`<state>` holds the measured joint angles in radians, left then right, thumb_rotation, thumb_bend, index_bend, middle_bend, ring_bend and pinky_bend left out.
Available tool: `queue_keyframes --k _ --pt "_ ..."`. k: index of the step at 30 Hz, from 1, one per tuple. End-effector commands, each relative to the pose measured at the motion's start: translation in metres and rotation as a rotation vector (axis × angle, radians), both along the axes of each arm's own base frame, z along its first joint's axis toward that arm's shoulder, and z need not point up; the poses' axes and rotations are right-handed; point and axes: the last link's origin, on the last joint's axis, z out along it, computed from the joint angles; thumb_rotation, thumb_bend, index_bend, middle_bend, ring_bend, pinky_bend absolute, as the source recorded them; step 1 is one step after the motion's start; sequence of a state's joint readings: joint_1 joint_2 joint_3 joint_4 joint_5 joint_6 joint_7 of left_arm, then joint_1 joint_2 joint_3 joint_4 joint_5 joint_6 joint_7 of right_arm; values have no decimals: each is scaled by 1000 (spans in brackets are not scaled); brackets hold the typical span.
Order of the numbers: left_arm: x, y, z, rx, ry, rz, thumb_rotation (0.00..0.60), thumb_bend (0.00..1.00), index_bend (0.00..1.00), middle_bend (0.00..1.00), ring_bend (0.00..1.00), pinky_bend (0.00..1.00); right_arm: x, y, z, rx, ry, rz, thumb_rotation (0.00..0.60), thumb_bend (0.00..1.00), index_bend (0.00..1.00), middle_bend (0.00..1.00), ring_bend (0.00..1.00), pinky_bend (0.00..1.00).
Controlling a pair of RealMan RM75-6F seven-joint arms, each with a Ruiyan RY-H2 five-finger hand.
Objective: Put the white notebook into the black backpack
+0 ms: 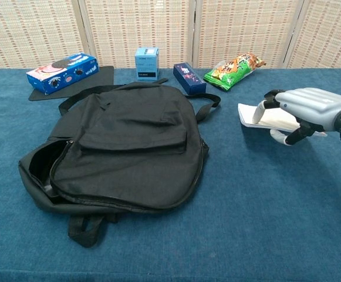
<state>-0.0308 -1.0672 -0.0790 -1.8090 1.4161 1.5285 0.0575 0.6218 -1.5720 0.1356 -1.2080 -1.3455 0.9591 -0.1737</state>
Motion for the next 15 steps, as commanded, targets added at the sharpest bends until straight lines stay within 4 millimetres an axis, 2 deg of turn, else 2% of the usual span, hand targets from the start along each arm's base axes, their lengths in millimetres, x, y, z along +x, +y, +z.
queue_keyframes --k 1,11,15 --pt "1 1 0 -1 -3 -2 600 361 9 0 0 0 2 -2 3 -15 -14 3 600 476 344 247 47 114" --pt "1 1 0 0 -7 -1 600 361 13 0 0 0 2 -8 10 -58 -28 1 600 309 440 252 51 114" --pt "1 1 0 -1 -7 -1 600 361 13 0 0 0 3 -9 12 -67 -34 2 600 298 494 281 56 114"
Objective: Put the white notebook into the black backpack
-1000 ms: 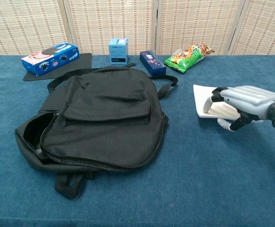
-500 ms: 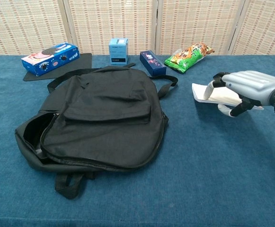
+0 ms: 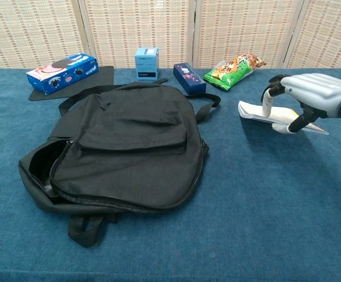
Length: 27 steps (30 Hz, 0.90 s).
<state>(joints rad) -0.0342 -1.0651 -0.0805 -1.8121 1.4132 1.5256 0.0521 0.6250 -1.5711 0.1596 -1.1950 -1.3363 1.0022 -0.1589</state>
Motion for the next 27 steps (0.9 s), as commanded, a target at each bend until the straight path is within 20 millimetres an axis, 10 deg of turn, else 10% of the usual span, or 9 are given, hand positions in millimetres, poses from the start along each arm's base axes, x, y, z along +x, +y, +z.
queue_keyframes --k 1,17,27 --pt "0 0 0 0 0 0 600 361 13 0 0 0 0 -1 2 -8 -3 2 600 298 501 285 57 114" --pt "2 6 2 1 -4 -16 600 361 18 0 0 0 -1 -2 20 -49 17 36 600 453 593 341 86 114" --pt "16 36 6 -67 -4 -117 600 361 36 0 0 0 12 7 78 -165 168 210 600 457 618 364 108 114"
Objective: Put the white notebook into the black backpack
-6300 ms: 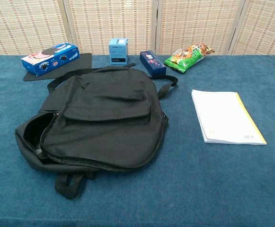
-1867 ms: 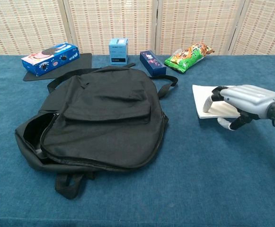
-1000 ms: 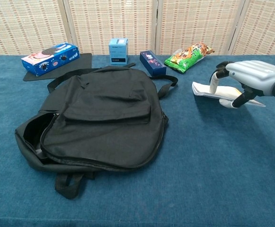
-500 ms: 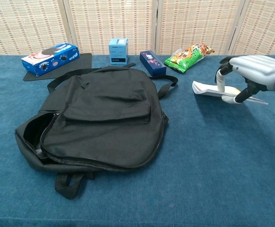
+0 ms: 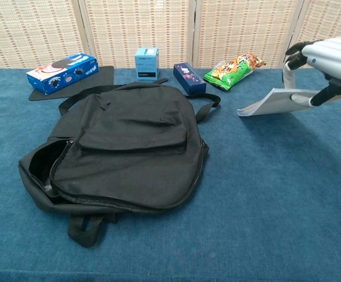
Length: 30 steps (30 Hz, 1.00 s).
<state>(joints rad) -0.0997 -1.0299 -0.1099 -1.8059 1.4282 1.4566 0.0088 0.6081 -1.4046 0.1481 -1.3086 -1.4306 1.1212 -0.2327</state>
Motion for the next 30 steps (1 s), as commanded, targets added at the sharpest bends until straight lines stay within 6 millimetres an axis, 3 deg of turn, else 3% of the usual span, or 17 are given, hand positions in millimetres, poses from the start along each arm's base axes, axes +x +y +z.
queue_keyframes --k 1,8,17,23,30 --pt "8 15 1 -39 1 -55 600 361 43 0 0 0 8 5 25 -58 73 80 600 457 619 365 111 114" --pt "30 48 -3 -187 -11 -197 600 361 98 0 8 0 21 6 65 -172 161 161 600 457 628 370 122 114" --pt "64 70 -24 -424 32 -385 600 359 138 25 46 0 35 9 100 -275 171 196 600 457 633 378 127 114" --pt "92 78 -52 -554 81 -521 600 310 148 39 61 0 37 11 119 -326 159 173 600 451 633 378 128 114" --pt "108 94 -92 -651 148 -583 600 264 159 48 71 0 31 17 127 -340 155 147 600 441 634 377 128 114"
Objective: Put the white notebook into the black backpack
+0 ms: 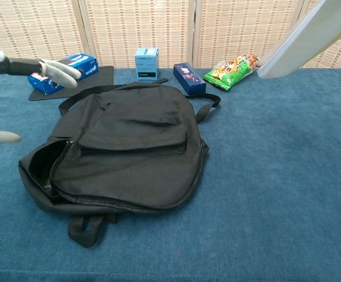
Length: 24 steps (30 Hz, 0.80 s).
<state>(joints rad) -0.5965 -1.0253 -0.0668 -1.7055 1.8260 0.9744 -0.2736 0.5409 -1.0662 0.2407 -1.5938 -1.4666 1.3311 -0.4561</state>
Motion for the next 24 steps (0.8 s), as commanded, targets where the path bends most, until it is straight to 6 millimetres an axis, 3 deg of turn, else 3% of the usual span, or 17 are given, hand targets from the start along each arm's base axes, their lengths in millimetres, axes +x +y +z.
queue_keyframes --k 1,11,24 --pt "4 9 -22 -34 54 -34 600 259 160 48 72 0 -2 2 2 -4 2 -6 600 440 633 378 128 114" --pt "-2 20 -70 -103 183 -31 600 245 151 48 73 0 -8 6 4 -1 -14 -19 600 438 634 378 128 114" --pt "-10 31 -104 -130 221 54 600 242 130 48 73 0 -15 6 3 10 -29 -37 600 438 634 379 128 114"
